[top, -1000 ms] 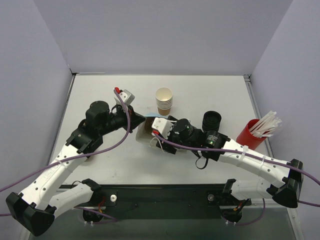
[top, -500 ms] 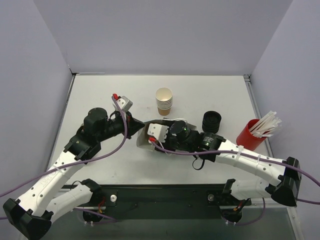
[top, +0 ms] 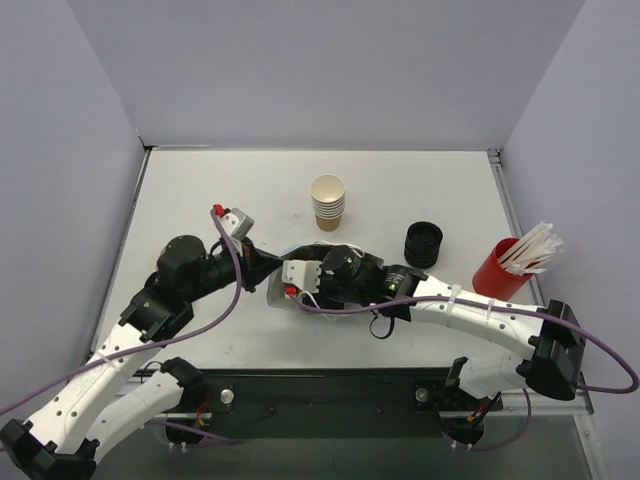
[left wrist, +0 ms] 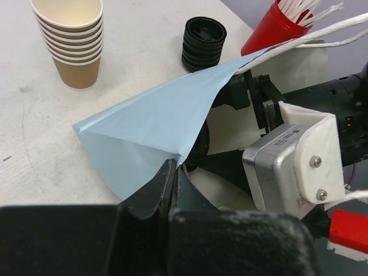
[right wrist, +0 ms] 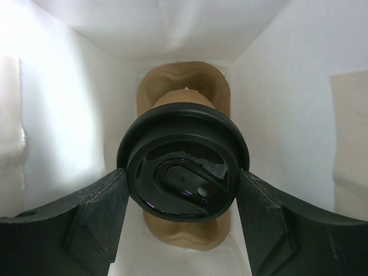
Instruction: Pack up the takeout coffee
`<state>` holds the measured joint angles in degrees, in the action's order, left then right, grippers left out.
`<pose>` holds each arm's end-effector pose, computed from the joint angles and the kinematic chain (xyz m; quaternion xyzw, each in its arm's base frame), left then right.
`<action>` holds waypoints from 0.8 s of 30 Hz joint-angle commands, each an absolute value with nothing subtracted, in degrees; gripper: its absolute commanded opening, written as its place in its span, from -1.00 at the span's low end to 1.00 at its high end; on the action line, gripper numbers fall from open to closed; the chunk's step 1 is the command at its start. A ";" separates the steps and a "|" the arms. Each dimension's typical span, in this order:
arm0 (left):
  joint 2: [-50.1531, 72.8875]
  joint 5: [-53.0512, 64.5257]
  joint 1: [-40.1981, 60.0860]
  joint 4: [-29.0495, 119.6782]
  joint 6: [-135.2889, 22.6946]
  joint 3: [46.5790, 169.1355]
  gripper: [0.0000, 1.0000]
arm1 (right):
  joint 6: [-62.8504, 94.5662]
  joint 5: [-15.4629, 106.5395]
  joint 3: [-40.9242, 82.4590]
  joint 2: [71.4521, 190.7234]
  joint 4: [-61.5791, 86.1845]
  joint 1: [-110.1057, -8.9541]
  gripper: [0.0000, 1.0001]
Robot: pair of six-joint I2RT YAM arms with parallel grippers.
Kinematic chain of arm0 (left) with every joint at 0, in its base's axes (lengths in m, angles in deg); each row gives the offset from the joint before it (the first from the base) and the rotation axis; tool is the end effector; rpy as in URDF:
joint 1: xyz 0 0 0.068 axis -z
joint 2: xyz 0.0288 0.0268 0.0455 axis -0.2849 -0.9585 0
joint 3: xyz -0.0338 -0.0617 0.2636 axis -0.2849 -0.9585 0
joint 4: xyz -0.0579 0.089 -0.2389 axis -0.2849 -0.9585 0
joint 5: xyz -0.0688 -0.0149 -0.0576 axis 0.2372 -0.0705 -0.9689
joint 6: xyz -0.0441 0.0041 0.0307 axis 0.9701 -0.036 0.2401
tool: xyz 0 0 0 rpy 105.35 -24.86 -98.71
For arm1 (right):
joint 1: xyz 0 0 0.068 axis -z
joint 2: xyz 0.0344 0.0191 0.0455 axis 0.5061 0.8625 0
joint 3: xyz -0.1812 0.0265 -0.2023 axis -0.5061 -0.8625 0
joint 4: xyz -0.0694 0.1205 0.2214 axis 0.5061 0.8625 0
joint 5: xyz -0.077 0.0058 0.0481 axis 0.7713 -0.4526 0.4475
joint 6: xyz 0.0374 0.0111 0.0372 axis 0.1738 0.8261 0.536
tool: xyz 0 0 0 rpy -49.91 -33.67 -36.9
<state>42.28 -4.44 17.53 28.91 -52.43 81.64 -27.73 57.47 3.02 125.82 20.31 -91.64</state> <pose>0.1429 -0.1102 0.3409 0.2236 0.7453 -0.3716 0.5065 0.1492 0.2659 0.3022 -0.6285 0.5724 0.0803 0.5204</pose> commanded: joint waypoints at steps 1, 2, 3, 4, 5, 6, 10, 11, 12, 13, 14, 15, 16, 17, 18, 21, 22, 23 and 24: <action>46.07 -2.88 17.90 31.34 -48.72 79.99 -1.00 | -29.80 58.89 1.74 124.98 17.86 -92.10 -0.26; 47.21 -2.53 17.98 31.69 -48.11 79.55 -1.00 | -29.89 58.72 1.47 125.15 17.86 -92.10 -0.26; 47.83 -2.18 18.16 31.87 -47.14 79.02 -1.00 | -30.15 58.28 1.30 125.24 17.86 -92.28 -0.26; 48.53 -1.39 18.16 32.22 -46.79 78.41 -1.00 | -30.50 58.28 1.03 125.33 17.86 -92.36 -0.26; 49.76 -0.95 18.25 32.66 -46.35 77.10 -1.00 | -31.55 58.36 0.60 125.76 17.77 -92.37 -0.26; 50.29 -0.59 18.42 32.84 -45.82 76.56 -1.00 | -31.74 58.54 -0.10 125.86 17.68 -92.37 -0.26; 52.40 0.73 18.69 33.01 -44.76 74.45 -1.00 | -33.40 57.84 -0.64 125.86 17.33 -92.89 -0.26; 53.10 0.73 18.78 33.62 -44.59 74.10 -1.00 | -33.67 57.84 -0.55 126.03 17.33 -92.98 -0.26; 53.37 0.55 18.86 33.89 -44.41 72.97 -1.00 | -34.72 58.19 -0.38 126.29 17.42 -93.16 -0.26; 53.55 0.12 19.04 34.24 -44.41 72.61 -1.00 | -35.42 58.80 -0.29 126.56 17.42 -93.59 -0.26; 53.72 -0.06 19.21 34.33 -44.50 72.34 -1.00 | -36.13 59.76 -0.20 126.99 17.42 -94.12 -0.26; 53.73 -0.41 19.30 34.33 -44.93 72.16 -1.00 | -37.00 60.21 -0.02 127.26 17.51 -94.30 -0.26; 53.55 -0.85 19.48 34.07 -45.29 72.25 -1.00 | -37.27 60.56 0.41 127.52 17.42 -94.56 -0.26; 53.38 -1.12 19.57 33.98 -45.99 72.51 -1.00 | -37.71 61.08 0.76 127.61 17.42 -94.82 -0.26; 53.29 -1.64 19.65 33.90 -46.34 72.78 -1.00 | -38.76 61.70 1.03 127.70 17.33 -95.17 -0.26; 52.76 -1.82 19.74 33.28 -47.31 73.57 -1.00 | -39.82 63.20 2.78 128.40 16.54 -95.88 -0.27; 52.67 -1.82 19.74 33.19 -47.40 73.66 -1.00 | -39.82 63.29 3.22 128.75 16.37 -95.97 -0.26; 52.58 -1.82 19.74 33.28 -47.57 73.66 -1.00 | -40.00 63.37 3.84 129.02 16.37 -95.88 -0.27; 52.50 -1.82 19.74 33.28 -47.49 73.66 -1.00 | -40.35 63.55 4.11 129.19 16.28 -95.88 -0.26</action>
